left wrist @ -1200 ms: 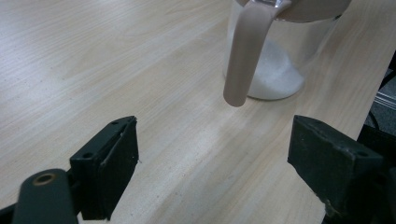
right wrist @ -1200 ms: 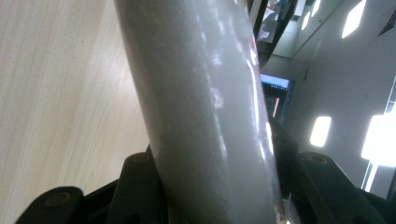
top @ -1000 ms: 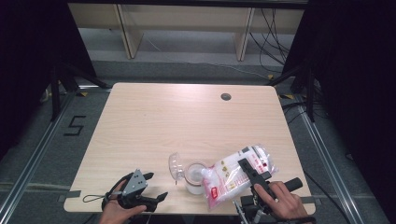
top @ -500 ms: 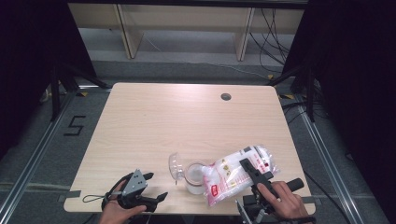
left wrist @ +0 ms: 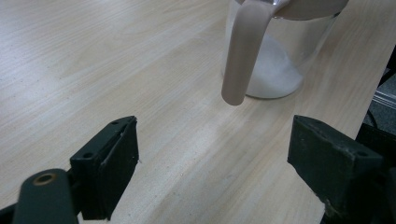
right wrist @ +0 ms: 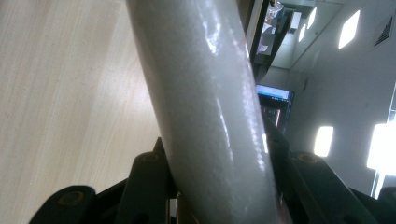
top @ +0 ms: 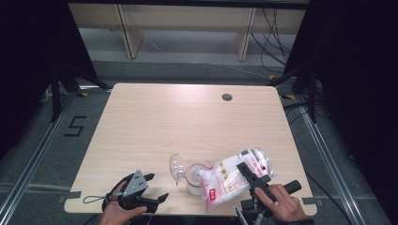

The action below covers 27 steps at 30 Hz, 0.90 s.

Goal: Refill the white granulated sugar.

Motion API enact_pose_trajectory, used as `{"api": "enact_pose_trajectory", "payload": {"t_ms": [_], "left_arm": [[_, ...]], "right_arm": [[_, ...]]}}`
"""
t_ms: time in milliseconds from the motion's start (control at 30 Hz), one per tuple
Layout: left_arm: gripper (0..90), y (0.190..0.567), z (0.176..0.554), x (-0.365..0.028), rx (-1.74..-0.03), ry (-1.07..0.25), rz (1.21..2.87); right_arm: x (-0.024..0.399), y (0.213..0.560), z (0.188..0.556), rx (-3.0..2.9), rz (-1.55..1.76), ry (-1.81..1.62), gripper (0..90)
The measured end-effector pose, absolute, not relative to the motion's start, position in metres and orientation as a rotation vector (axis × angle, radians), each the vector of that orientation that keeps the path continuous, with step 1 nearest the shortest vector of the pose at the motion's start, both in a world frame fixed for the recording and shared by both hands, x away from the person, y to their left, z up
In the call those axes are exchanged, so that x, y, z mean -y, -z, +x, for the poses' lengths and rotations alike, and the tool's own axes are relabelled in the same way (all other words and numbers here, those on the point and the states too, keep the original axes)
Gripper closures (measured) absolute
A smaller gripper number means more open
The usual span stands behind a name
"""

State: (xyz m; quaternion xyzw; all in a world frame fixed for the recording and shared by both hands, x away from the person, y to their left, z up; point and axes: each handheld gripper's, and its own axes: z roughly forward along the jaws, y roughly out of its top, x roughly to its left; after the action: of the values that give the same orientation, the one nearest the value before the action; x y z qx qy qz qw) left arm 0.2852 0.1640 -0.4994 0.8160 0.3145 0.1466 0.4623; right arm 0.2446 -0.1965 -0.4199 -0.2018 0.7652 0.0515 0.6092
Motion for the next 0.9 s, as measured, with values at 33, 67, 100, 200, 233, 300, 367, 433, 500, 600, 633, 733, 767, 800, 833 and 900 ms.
{"api": "enact_pose_trajectory", "payload": {"t_ms": [33,67,100,200,233,300,367,433,500,600,633,733,767,800,833,900], "left_arm": [[15.9,0.4994,0.2852,-0.1640,-0.773,-0.361,2.006],[15.9,0.4995,0.2850,-0.1637,-0.774,-0.363,2.000],[15.9,0.4994,0.2851,-0.1638,-0.770,-0.368,2.001],[15.9,0.4991,0.2848,-0.1639,-0.773,-0.366,2.004],[15.9,0.4990,0.2848,-0.1639,-0.773,-0.365,2.007],[15.9,0.4989,0.2853,-0.1642,-0.769,-0.361,2.017],[15.9,0.4990,0.2850,-0.1639,-0.769,-0.359,2.013],[15.9,0.4988,0.2852,-0.1643,-0.769,-0.363,2.016],[15.9,0.4989,0.2848,-0.1641,-0.772,-0.368,2.011],[15.9,0.4989,0.2849,-0.1641,-0.772,-0.367,2.011],[15.9,0.4989,0.2849,-0.1641,-0.771,-0.367,2.011],[15.9,0.4988,0.2850,-0.1641,-0.771,-0.368,2.011],[15.9,0.4994,0.2851,-0.1635,-0.772,-0.367,1.996],[15.9,0.4993,0.2851,-0.1636,-0.772,-0.368,1.994],[15.9,0.4994,0.2850,-0.1636,-0.772,-0.368,1.994],[15.9,0.4994,0.2849,-0.1635,-0.772,-0.368,1.996]], "right_arm": [[0.1965,0.4206,0.2450,-1.761,-0.470,-0.124,64.2],[0.1962,0.4204,0.2449,-1.757,-0.476,-0.119,64.4],[0.1960,0.4193,0.2451,-1.748,-0.493,-0.126,64.4],[0.1972,0.4175,0.2429,-1.745,-0.493,-0.145,64.5],[0.1971,0.4172,0.2420,-1.745,-0.493,-0.146,64.5],[0.1971,0.4186,0.2408,-1.740,-0.472,-0.158,64.5],[0.1959,0.4164,0.2402,-1.749,-0.474,-0.149,64.5],[0.1961,0.4173,0.2414,-1.738,-0.471,-0.179,64.6],[0.1967,0.4174,0.2418,-1.741,-0.464,-0.176,64.6],[0.1989,0.4161,0.2426,-1.731,-0.473,-0.161,64.6],[0.2007,0.4162,0.2421,-1.758,-0.447,-0.157,64.6],[0.2035,0.4147,0.2408,-1.753,-0.439,-0.130,64.7],[0.2030,0.4121,0.2420,-1.734,-0.482,-0.119,64.7],[0.2043,0.4131,0.2417,-1.743,-0.458,-0.129,64.8],[0.2039,0.4110,0.2413,-1.737,-0.476,-0.109,64.8],[0.2043,0.4123,0.2413,-1.743,-0.463,-0.123,64.8]]}}
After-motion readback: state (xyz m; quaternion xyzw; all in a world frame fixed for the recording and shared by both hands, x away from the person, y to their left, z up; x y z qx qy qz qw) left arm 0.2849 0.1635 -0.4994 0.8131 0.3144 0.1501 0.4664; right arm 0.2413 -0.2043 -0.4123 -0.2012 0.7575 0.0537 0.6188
